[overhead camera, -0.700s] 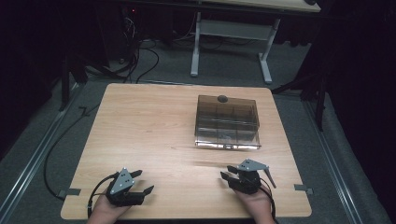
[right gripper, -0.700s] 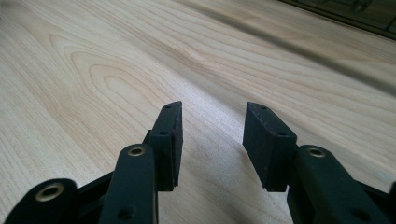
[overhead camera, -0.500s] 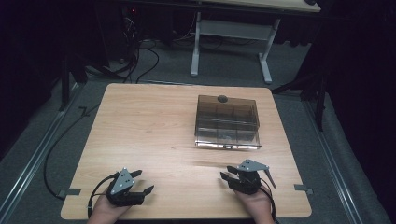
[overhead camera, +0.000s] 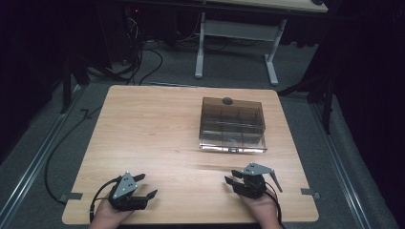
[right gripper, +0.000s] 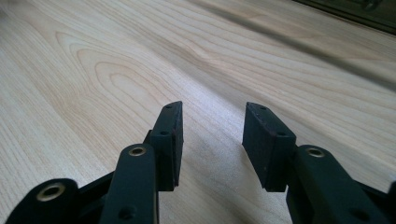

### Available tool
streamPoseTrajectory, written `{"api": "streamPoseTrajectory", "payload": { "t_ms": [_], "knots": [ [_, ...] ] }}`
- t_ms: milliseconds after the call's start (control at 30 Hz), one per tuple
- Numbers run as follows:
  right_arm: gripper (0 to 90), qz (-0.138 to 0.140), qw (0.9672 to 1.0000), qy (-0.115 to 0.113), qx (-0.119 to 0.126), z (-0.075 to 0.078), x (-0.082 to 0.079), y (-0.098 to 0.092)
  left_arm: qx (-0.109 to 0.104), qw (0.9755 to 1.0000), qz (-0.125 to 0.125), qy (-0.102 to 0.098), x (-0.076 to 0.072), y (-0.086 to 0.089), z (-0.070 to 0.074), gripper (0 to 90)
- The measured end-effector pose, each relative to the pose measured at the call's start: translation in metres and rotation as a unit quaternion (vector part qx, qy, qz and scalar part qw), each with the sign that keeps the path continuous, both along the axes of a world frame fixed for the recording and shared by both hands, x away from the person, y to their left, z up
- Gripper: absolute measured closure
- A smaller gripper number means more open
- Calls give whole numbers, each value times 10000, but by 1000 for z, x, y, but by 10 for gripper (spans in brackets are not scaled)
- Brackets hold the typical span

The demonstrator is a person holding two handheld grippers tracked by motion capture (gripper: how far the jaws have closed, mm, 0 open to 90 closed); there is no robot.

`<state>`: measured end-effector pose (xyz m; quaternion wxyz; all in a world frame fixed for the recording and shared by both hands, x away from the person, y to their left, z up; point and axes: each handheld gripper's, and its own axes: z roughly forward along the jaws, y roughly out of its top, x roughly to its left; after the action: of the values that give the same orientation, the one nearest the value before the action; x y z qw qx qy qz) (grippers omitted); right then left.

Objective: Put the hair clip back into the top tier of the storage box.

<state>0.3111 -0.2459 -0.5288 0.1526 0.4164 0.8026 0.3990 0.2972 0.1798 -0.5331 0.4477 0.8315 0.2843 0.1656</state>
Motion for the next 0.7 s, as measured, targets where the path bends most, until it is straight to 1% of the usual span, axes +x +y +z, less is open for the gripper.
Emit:
{"api": "streamPoseTrajectory", "payload": {
  "t_ms": [100,200,233,267,300,333,367,433,700],
  "knots": [
    [579,-3,10000,-2,35,2,0,-2,10,10000,-5,2,0,0,0,273],
    [559,-53,9998,7,184,4,0,-5,16,10000,1,7,0,0,0,273],
    [559,-59,9998,4,195,5,-1,-6,16,10000,2,9,0,0,0,273],
    [559,-79,9999,-32,149,6,-2,-6,15,10000,4,9,0,0,0,273],
    [562,-175,9998,-131,19,7,-5,-7,18,10000,16,8,0,0,0,273],
    [562,-175,9998,-131,19,7,-5,-7,18,10000,16,8,0,0,0,273],
    [566,-206,9997,-163,-27,7,-6,-8,24,10000,21,17,0,0,0,273],
    [566,-232,9995,-158,-143,7,-6,-10,24,10000,36,31,1,0,0,273],
    [578,-429,9987,-191,-206,9,-12,-25,4,10000,47,45,1,0,0,273]
  ]
}}
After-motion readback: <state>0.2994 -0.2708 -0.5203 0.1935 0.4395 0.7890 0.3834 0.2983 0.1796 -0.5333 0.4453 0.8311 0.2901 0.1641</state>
